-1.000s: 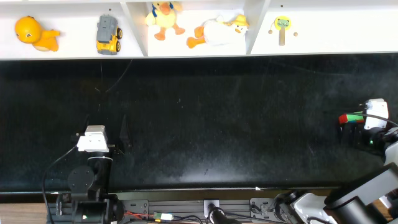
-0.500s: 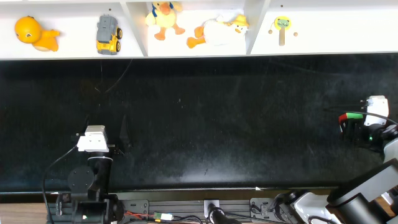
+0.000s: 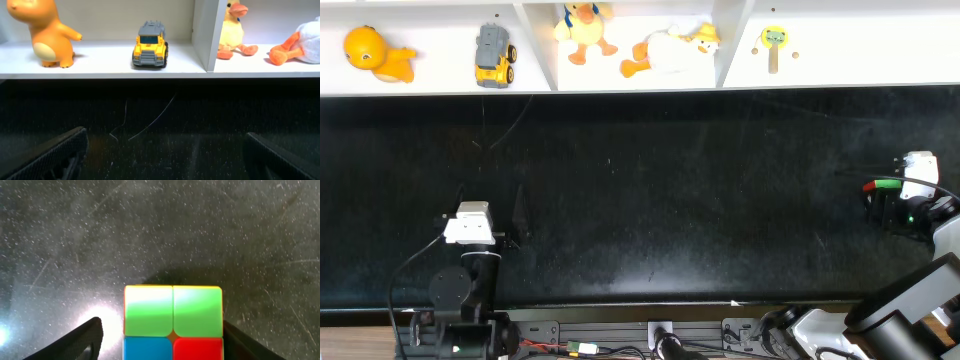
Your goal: Store Toys
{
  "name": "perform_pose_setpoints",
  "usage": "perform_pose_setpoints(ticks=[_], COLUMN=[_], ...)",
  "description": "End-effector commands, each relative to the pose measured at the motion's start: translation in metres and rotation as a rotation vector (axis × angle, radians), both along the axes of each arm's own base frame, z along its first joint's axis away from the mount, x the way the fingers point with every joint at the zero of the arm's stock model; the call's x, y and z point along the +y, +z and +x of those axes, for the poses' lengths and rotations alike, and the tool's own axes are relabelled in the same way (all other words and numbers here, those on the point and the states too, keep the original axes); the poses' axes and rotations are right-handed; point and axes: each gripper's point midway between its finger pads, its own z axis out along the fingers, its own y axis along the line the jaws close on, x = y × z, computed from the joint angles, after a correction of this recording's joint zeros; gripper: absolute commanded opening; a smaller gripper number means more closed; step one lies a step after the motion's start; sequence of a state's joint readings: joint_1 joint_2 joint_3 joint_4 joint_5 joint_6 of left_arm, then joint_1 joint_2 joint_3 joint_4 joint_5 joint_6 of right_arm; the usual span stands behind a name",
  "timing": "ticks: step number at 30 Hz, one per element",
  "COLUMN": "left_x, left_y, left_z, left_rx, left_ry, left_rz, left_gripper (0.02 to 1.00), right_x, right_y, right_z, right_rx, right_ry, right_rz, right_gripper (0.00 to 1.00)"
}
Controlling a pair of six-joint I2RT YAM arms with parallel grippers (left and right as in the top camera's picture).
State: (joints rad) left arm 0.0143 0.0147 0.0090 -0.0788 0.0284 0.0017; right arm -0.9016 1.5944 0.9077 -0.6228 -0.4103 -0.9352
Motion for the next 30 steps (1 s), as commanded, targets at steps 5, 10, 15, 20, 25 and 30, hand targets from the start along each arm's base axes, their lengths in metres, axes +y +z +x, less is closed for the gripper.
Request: perform_pose_setpoints(ticks=[5, 10, 15, 20, 25, 30], left_x=[0.0, -0.001, -0.001, 0.0, -0.001, -0.001], left_y=[0.001, 0.001, 0.001, 0.001, 0.001, 0.001], left_z=[-0.001, -0.001, -0.001, -0.001, -0.001, -0.001], left_rx=[-0.005, -0.005, -0.005, -0.005, -0.005, -0.005], left_ry=[0.0, 0.0, 0.0, 0.0, 0.0, 0.0], left_rz=[-0.009, -0.009, -0.009, -0.01, -0.009, -0.009], left_gripper=[0.998, 0.998, 0.998, 0.998, 0.998, 0.998], right_x=[0.0, -0.001, -0.002, -0.002, -0.004, 0.0], right_y=[-0.004, -0.004, -0.005, 0.003, 0.023, 0.049], right_z=[-0.003, -0.004, -0.005, 0.003, 0.025, 0.055], right_rx=[0.026, 0.032, 0.039, 0.028, -0.014, -0.072], right_ry=[-0.021, -0.026, -0.028, -0.033, -0.026, 0.03], right_rz=[0.001, -0.003, -0.01, -0.021, -0.046, -0.094], right_gripper=[0.432, 0.426, 0.402, 0.395, 0.397, 0.395])
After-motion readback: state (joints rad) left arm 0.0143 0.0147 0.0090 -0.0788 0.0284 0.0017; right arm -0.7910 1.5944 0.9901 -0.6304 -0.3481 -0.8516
